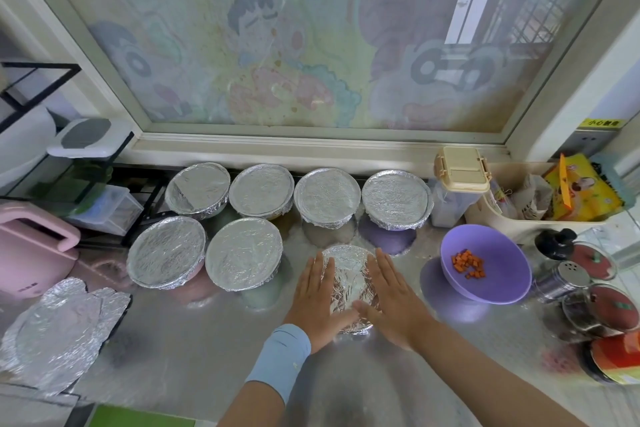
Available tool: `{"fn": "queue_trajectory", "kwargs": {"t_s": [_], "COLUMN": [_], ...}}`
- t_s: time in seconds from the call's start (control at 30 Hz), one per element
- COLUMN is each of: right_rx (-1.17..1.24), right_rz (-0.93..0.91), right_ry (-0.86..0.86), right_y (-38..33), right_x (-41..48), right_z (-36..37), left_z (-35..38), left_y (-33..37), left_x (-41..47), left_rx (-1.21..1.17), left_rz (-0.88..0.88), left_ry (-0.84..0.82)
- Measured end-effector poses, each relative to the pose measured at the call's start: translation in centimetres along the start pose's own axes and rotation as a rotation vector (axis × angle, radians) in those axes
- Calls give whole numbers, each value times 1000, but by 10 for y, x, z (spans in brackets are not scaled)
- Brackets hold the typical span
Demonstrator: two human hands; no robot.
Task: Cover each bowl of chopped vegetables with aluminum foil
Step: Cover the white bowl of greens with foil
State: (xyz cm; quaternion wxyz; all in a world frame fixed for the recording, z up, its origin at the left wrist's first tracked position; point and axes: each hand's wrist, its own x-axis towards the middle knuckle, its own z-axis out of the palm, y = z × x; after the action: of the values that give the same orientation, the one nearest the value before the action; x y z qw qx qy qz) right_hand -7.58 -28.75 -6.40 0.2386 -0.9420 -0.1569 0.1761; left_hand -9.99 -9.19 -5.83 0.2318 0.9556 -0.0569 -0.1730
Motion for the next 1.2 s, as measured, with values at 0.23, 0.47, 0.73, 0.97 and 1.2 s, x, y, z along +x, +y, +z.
{"fn": "queue_trajectory", "kwargs": {"t_s": [0.23, 0.47, 0.73, 0.97, 1.2], "right_rx": [494, 549, 421, 148, 404], "right_rz": [226, 441, 561, 605, 348], "right_ry": [79, 261, 180, -27, -65], "right_y": [-2, 3, -4, -6, -21], "right_x": [9, 13, 19, 17, 38], "right_z": [22, -3, -24, -32, -33], "left_z": [22, -1, -26, -36, 16], "left_y": [9, 2, 16, 10, 24], "left_x": [9, -8, 7, 13, 6], "left_rx": [-490, -688, -749, -859, -1339], "left_rz": [-250, -471, -590, -722, -975], "left_ry": [328, 653, 410, 456, 401]}}
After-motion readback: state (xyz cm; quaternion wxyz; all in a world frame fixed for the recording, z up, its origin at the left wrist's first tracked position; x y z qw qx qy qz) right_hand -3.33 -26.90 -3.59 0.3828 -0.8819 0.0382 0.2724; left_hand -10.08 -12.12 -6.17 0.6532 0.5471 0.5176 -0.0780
